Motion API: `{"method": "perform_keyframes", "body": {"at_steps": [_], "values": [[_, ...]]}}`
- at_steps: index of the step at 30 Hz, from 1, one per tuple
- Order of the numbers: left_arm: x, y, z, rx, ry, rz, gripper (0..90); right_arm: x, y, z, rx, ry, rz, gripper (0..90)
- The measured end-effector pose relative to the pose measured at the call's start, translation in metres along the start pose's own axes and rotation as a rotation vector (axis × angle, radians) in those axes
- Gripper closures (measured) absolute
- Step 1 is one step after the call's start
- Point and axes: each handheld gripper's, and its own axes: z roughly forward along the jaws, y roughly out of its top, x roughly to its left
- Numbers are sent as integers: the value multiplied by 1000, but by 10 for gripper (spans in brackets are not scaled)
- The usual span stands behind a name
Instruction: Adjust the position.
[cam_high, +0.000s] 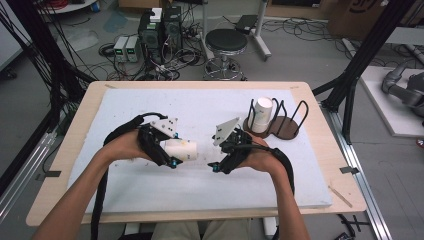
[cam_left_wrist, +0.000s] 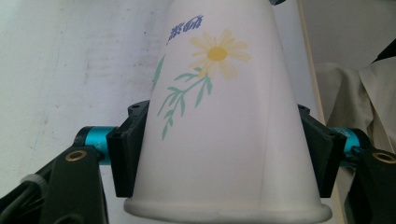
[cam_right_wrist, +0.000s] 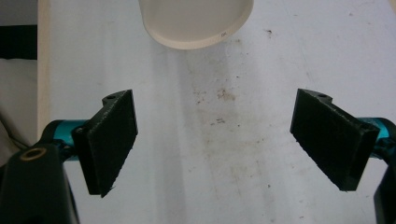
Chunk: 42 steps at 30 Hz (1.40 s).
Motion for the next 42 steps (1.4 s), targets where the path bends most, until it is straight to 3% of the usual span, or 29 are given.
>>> {"method": "perform_keyframes", "body": {"at_steps": [42], "values": [[-5, 28, 31, 67, -35, 31, 298, 6, 11, 14, 24, 35, -40, 159]]}}
